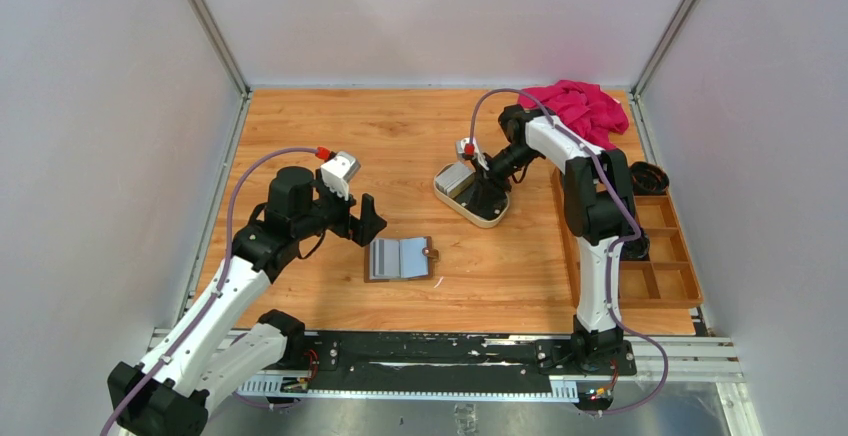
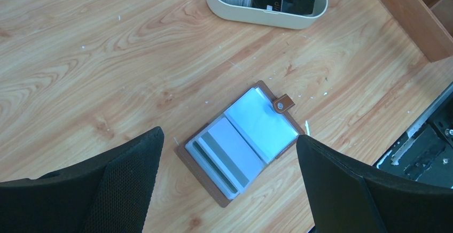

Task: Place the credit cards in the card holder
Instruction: Pick up the credit card from the storage box.

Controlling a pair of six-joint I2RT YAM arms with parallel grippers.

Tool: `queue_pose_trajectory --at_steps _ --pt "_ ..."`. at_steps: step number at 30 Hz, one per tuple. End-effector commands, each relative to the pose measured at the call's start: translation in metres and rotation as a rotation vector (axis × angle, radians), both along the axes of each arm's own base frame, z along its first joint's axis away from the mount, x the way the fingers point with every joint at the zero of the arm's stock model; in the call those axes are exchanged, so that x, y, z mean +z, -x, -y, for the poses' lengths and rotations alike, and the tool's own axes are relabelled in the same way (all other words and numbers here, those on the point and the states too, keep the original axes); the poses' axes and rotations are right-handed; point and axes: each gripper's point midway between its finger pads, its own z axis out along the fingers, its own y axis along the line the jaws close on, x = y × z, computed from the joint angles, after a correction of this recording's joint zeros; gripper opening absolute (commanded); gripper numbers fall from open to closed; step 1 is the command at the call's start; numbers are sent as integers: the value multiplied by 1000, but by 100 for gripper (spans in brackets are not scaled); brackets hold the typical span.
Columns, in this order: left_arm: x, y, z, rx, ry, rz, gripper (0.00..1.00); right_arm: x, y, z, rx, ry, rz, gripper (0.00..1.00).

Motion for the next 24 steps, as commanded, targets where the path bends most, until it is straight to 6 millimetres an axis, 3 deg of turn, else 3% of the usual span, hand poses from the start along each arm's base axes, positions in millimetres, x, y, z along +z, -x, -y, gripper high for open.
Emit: queue_pose_trajectory --at_steps 1,8,12,24 --pt "-6 0 -3 4 -17 -13 100 11 6 1 3 -28 -20 34" --pt "-7 0 -2 -1 -15 -18 100 20 10 1 0 -39 -33 12" --pt "-4 2 0 -12 -5 -14 100 35 10 3 -6 -54 -37 1" --pt "3 4 2 -21 18 4 100 84 11 17 -70 -103 0 0"
